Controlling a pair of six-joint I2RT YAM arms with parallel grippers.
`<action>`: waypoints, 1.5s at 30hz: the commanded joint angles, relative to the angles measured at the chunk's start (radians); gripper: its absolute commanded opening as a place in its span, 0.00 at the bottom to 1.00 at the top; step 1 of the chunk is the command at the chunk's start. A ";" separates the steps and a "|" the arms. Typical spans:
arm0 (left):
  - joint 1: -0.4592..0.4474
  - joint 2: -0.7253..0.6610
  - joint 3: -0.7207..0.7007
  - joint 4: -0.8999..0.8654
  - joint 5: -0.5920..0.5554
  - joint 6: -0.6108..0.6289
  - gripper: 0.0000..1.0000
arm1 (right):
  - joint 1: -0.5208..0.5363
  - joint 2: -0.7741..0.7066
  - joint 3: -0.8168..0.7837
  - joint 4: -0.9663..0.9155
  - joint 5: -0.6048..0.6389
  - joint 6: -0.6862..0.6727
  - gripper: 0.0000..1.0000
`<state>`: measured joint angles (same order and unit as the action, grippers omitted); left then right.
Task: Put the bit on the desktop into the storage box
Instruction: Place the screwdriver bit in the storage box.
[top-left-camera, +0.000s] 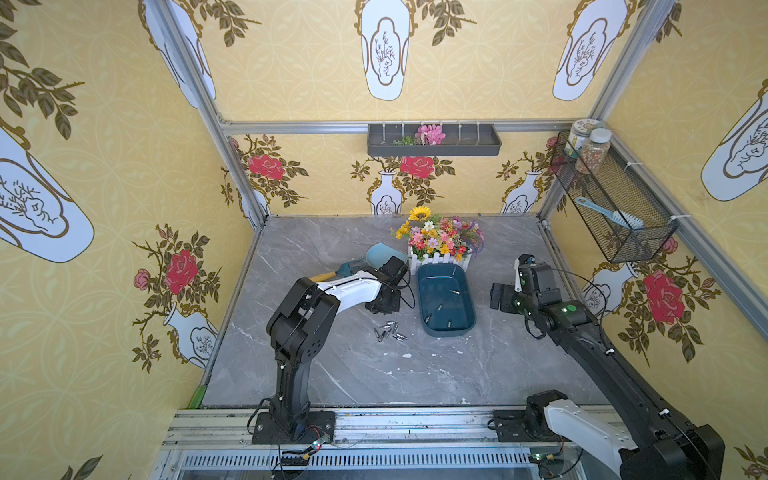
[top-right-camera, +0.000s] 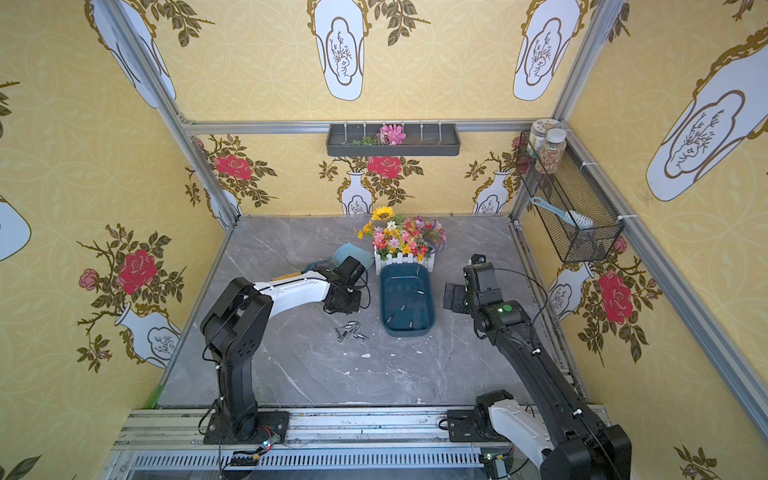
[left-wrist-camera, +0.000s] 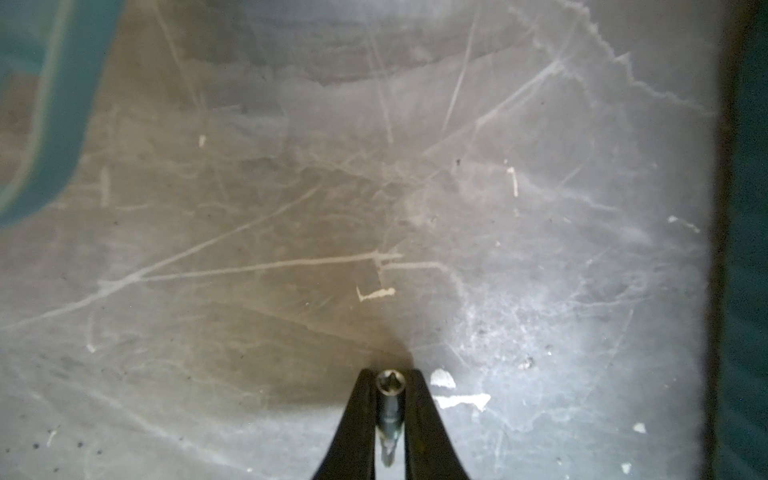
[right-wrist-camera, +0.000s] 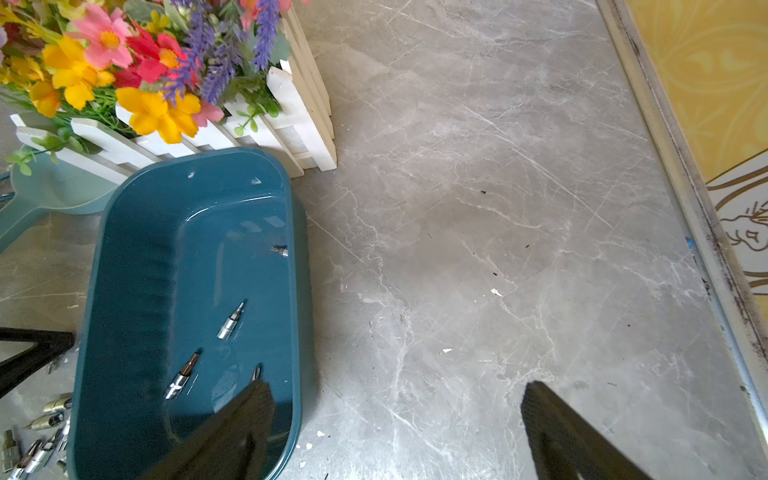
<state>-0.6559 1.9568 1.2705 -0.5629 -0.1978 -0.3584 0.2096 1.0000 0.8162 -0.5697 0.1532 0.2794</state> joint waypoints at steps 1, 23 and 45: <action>0.001 -0.009 -0.013 -0.040 0.040 0.005 0.15 | -0.001 -0.005 -0.002 0.025 0.008 -0.005 0.97; -0.171 -0.231 0.176 0.006 0.095 0.075 0.13 | -0.001 -0.006 -0.008 0.028 -0.032 0.011 0.97; -0.257 0.052 0.410 -0.029 0.161 0.122 0.13 | -0.003 -0.043 -0.015 -0.001 -0.044 0.027 0.97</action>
<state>-0.9108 1.9892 1.6722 -0.5812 -0.0559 -0.2443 0.2077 0.9546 0.7940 -0.5785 0.1074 0.2924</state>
